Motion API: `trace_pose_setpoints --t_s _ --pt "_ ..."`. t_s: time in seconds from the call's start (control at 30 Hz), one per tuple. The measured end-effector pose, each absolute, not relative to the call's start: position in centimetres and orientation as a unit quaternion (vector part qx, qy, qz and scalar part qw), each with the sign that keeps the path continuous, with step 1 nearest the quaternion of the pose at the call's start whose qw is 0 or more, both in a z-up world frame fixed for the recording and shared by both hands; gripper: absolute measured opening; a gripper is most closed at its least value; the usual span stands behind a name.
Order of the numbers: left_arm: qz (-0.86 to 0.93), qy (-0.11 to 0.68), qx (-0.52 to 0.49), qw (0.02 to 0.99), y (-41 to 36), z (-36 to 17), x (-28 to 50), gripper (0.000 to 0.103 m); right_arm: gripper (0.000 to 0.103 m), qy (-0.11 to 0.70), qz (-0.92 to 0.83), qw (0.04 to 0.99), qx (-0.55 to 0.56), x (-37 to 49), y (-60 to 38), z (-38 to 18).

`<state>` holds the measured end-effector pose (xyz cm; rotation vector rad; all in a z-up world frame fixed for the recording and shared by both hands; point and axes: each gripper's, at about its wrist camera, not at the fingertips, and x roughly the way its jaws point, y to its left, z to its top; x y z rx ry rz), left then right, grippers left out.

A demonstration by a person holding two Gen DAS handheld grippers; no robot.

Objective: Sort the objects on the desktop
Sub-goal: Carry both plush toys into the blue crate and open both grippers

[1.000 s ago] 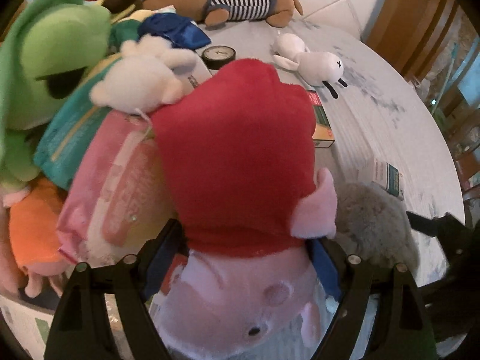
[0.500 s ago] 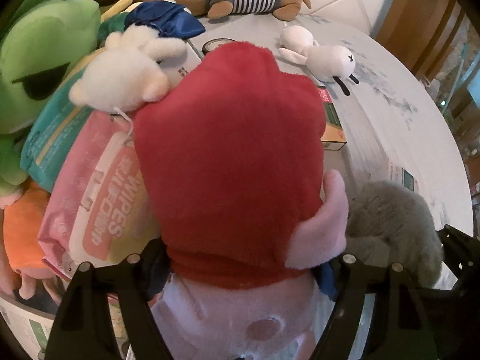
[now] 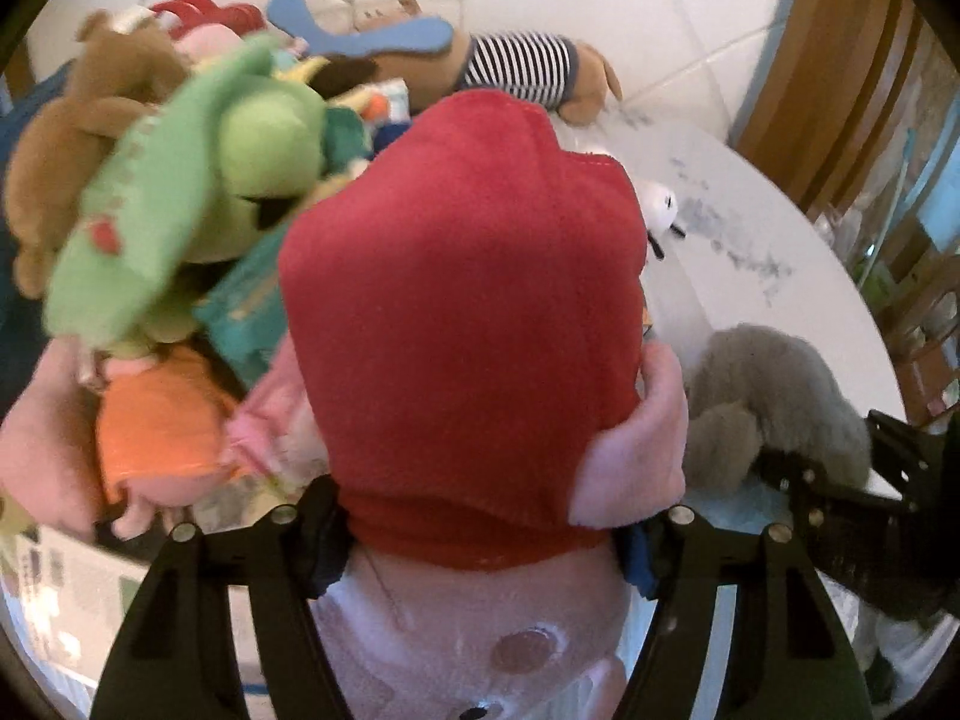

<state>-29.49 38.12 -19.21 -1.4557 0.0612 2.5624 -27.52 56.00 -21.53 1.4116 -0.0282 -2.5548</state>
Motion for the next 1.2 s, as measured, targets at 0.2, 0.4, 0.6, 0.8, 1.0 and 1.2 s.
trace_pose_setpoints --t_s 0.2,0.4,0.6,0.8,1.0,1.2 --pt "0.887 0.005 -0.454 0.081 34.8 -14.8 -26.9 0.069 0.044 0.001 -0.890 0.119 0.440 -26.6 54.9 -17.2" --pt "0.906 -0.005 -0.420 0.056 30.4 -11.1 -24.6 0.069 0.044 0.023 -0.907 0.156 0.390 -26.0 50.2 -12.2" --pt "0.920 -0.010 -0.389 0.035 24.4 -8.1 -22.4 0.069 0.044 0.041 -0.917 0.185 0.350 -25.3 44.2 -8.5" --pt "0.931 -0.003 -0.364 0.028 17.7 -5.9 -20.8 0.069 0.044 0.050 -0.926 0.195 0.319 -24.3 37.6 -6.1" --pt "0.937 0.004 -0.349 0.012 12.5 -4.1 -19.7 0.069 0.044 0.052 -0.933 0.203 0.293 -23.8 32.2 -4.0" --pt "0.948 -0.011 -0.317 -0.031 8.8 -1.7 -18.6 0.069 0.044 0.080 -0.929 0.244 0.265 -24.6 27.7 -1.6"
